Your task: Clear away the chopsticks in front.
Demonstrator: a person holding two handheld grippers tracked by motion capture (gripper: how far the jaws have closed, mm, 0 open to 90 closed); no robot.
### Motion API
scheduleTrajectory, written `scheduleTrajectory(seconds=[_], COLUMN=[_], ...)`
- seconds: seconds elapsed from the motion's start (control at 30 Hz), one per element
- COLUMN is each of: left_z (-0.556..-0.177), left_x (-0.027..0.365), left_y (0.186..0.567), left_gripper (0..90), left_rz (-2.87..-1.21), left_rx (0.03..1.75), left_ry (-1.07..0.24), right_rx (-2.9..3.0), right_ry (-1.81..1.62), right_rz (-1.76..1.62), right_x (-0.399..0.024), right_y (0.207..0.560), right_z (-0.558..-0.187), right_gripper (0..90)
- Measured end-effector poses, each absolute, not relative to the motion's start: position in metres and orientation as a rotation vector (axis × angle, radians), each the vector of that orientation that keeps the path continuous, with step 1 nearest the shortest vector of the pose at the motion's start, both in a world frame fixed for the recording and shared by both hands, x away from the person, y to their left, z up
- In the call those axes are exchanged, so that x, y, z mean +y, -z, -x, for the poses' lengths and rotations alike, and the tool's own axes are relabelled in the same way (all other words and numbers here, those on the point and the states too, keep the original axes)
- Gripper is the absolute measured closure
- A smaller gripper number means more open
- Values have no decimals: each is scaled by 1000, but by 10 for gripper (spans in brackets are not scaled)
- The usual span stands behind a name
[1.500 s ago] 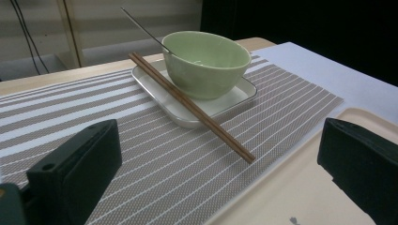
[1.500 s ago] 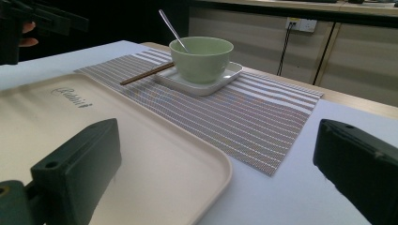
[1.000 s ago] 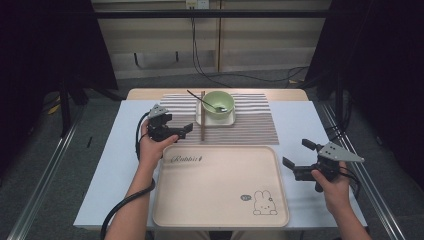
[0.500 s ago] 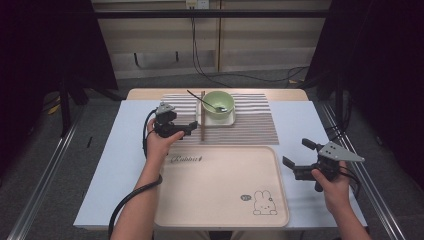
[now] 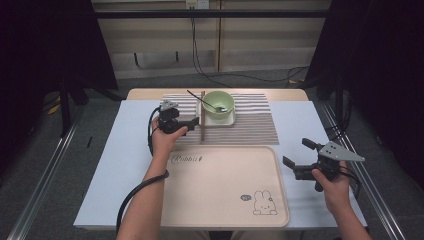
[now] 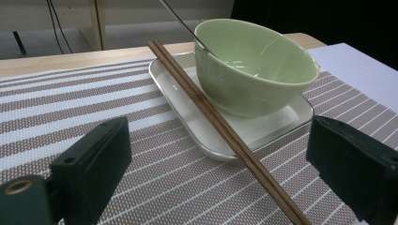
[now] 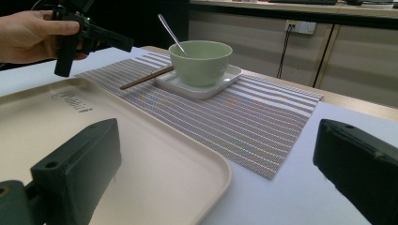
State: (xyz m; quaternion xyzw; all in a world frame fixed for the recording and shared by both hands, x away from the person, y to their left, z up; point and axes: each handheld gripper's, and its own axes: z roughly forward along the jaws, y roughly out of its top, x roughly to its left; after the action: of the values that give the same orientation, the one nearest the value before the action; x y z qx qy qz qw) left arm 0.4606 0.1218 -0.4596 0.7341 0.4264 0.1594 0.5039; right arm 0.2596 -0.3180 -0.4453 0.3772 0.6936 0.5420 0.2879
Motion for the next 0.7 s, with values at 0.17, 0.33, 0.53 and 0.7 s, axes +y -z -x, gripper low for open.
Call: scheduleTrajectory(seconds=[0.17, 0.33, 0.53, 0.7], left_z=[-465, -468, -472, -475], left_x=[118, 114, 111, 108], left_y=[460, 459, 461, 464], left_gripper=[141, 223, 334, 365], left_rz=[-1782, -1782, -1811, -1819], left_rx=[1035, 1041, 1090, 1125], left_ry=[-397, -407, -404, -390], right_rx=[1853, 1853, 1851, 1850], right_ry=[-1446, -1453, -1455, -1454], right_rz=[-1005, -1007, -1008, -1008], right_x=[-318, -319, -319, -319], right_y=[445, 445, 445, 445], right_z=[-259, -259, -259, -260], right_gripper=[11, 11, 11, 11])
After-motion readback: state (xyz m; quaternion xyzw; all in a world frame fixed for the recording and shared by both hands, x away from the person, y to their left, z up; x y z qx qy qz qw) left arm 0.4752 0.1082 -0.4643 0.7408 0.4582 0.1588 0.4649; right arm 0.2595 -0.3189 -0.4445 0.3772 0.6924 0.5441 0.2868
